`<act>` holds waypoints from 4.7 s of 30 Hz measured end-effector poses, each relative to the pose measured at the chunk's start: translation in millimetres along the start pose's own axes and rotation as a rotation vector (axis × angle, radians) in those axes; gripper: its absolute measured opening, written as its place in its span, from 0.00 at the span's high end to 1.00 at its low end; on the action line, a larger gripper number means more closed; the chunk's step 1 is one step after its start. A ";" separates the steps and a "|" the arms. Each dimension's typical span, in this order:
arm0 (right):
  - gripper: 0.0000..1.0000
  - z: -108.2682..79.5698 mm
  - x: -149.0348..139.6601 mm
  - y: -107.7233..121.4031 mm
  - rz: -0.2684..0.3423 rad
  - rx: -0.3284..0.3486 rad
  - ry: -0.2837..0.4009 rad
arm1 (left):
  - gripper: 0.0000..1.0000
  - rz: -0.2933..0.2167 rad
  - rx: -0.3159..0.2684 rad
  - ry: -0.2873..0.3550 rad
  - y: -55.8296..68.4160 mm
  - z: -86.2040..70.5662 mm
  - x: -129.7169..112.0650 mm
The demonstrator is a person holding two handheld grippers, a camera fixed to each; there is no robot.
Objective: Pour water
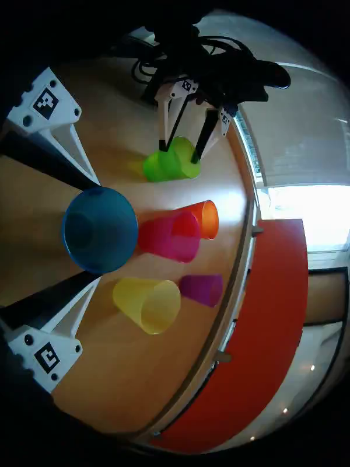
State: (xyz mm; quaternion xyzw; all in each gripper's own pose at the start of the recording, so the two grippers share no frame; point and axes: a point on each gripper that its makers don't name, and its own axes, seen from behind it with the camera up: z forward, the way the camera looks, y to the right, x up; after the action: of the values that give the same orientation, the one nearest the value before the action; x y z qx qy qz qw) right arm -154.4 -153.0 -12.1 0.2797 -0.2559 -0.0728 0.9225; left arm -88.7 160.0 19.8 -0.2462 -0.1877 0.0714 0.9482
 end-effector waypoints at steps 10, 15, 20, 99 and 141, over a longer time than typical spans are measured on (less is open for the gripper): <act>0.00 -5.7 -3.7 1.1 -0.017 -0.019 -0.005 | 0.10 0.014 0.011 -0.013 -2.9 -4.9 -0.1; 0.00 -13.7 -4.0 0.6 -0.021 -0.027 0.000 | 0.09 0.019 0.021 -0.021 -4.8 -9.1 -2.9; 0.00 -24.0 -5.6 -0.1 -0.014 -0.040 0.011 | 0.09 0.013 0.036 -0.021 -7.8 -14.6 -5.2; 0.00 -162.5 49.9 97.5 0.183 -0.830 0.633 | 0.09 -0.243 0.681 0.454 -124.4 -179.4 40.1; 0.00 -166.8 56.8 103.7 0.207 -0.855 0.572 | 0.09 -0.263 0.752 0.455 -156.0 -143.8 -17.7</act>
State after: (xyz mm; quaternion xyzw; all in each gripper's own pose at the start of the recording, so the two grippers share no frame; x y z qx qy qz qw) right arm -21.0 -2.6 -49.1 -0.1400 0.0326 0.0003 0.9896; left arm -42.0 -42.9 -25.1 0.1316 0.0347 -0.0423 0.9898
